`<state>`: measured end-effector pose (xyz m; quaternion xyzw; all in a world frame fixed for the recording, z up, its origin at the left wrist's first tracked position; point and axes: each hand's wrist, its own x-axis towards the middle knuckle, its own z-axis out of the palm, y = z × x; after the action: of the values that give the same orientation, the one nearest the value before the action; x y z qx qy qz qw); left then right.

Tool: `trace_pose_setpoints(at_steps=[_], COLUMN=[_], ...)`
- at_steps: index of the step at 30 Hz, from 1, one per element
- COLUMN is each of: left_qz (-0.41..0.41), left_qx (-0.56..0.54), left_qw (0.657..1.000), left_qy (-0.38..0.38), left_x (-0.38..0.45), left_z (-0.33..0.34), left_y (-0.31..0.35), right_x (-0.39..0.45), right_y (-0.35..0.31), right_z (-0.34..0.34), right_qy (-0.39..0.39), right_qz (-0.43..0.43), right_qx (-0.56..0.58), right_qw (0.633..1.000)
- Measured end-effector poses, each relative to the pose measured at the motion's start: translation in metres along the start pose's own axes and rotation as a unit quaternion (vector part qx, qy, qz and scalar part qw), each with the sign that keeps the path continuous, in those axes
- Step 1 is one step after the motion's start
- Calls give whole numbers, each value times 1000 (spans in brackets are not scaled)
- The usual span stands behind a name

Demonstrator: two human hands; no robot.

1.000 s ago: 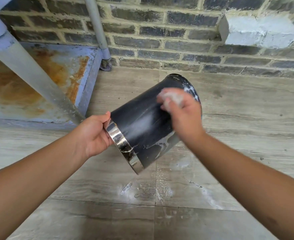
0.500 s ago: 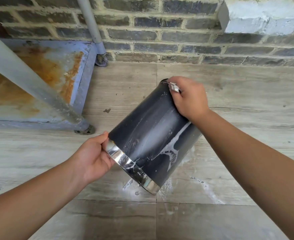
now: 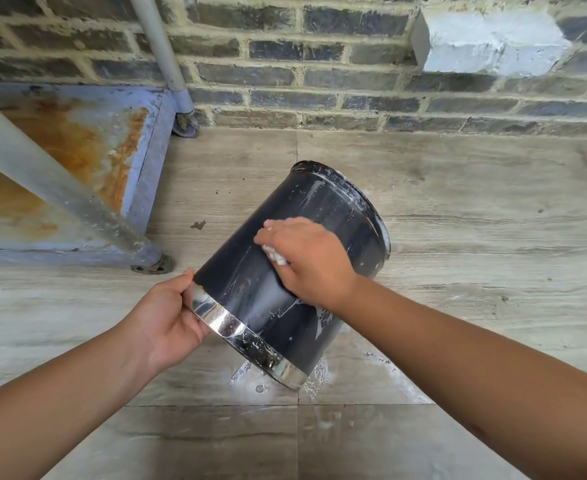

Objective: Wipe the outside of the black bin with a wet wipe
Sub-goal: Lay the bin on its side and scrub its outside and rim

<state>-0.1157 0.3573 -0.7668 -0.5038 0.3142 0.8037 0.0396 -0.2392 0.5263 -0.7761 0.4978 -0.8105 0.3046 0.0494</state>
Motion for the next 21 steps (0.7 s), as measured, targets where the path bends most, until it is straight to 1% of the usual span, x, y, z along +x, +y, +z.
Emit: trace_pose_setpoints(at_steps=[4, 8, 11, 13, 15, 17, 18, 20, 21], left_qz=[4, 1, 7, 2, -6, -6, -4, -4, -4], left_qx=[17, 35, 47, 33, 15, 0, -5, -9, -10], left_qw=[1000, 999, 998, 999, 1000, 1000, 1000, 1000, 1000], left_qy=[11, 25, 40, 24, 6, 7, 4, 7, 5], left_x=[-4, -7, -8, -7, -6, -4, -4, -4, -4], left_z=[3, 3, 3, 0, -1, -2, -2, -2, -3], left_y=[0, 1, 2, 3, 1, -1, -3, -5, -6], right_x=[-18, -37, -40, -31, -11, 16, 30, 51, 56], right_y=[-32, -71, -90, -89, -70, -34, -13, 30, 49], right_z=[17, 37, 35, 20, -2, -27, -38, -55, -59], right_qy=[-62, -71, -67, -51, 10, 89, 116, 133, 119], right_qz=[-61, -105, -76, -30, 21, 106, 153, 218, 229], right_qx=[40, 144, 249, 300, 281, 199, 150, 61, 20], right_qw=[995, 981, 963, 952, 959, 970, 970, 965, 966])
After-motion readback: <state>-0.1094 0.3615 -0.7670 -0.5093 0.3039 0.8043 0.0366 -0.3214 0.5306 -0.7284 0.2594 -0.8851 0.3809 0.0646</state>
